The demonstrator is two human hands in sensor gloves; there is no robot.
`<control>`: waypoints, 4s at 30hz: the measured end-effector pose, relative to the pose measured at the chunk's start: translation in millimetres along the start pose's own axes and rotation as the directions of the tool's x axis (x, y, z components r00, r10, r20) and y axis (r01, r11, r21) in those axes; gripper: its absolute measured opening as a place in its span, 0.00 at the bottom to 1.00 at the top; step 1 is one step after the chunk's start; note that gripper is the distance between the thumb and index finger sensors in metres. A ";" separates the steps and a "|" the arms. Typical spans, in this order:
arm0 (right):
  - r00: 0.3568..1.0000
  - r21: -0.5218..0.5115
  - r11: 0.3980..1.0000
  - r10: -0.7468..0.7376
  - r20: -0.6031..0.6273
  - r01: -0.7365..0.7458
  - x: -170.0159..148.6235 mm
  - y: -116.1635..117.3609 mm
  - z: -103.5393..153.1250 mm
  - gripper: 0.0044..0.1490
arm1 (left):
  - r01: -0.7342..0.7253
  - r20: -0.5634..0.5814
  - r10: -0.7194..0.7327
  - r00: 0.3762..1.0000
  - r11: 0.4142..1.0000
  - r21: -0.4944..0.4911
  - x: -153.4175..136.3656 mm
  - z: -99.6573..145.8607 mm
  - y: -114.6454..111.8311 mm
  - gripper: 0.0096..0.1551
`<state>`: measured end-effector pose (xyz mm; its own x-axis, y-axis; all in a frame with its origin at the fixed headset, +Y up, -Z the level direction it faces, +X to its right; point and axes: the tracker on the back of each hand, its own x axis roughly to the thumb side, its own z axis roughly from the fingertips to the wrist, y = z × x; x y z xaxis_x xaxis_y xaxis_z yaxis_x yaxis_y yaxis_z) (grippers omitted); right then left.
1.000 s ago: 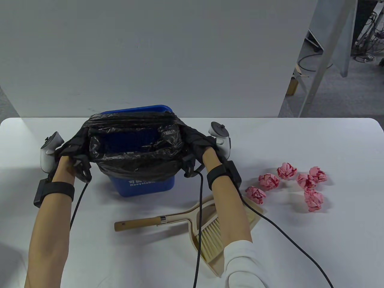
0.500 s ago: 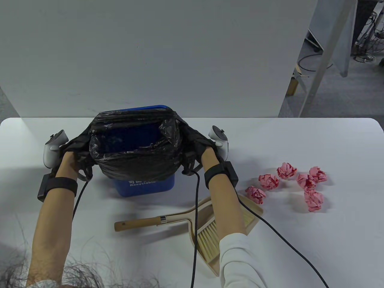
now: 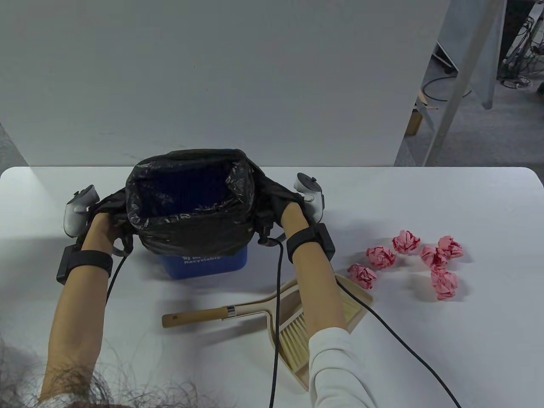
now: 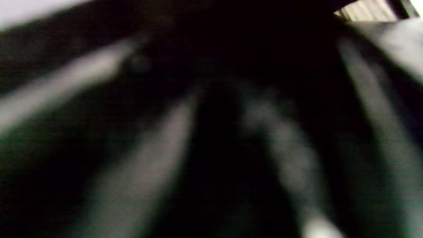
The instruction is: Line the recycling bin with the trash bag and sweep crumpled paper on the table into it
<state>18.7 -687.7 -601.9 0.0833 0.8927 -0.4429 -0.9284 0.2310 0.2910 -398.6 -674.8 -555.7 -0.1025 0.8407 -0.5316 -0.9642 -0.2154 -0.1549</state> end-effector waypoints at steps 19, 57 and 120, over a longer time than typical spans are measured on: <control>0.987 -0.052 0.993 0.100 -0.124 -0.107 -5.7 -4.7 8.6 0.27 | 0.117 0.023 -0.120 0.993 0.988 0.104 -8.5 2.7 2.1 0.31; 0.996 -0.066 0.997 -0.041 0.085 0.047 -44.5 -32.0 97.6 0.41 | 0.052 0.430 -0.246 0.869 0.908 0.416 -66.2 77.0 5.3 0.45; 0.369 -0.525 0.380 0.920 0.131 -0.762 -116.0 -17.7 255.4 0.44 | 0.913 0.113 -0.993 0.019 0.063 0.402 -125.9 164.5 -175.0 0.52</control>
<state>118.0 -696.5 -339.2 -0.7762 0.5925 0.2155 -0.6062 -0.7953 0.0033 -257.2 -661.3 -324.7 0.9283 0.2858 0.2377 -0.2527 0.9542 -0.1604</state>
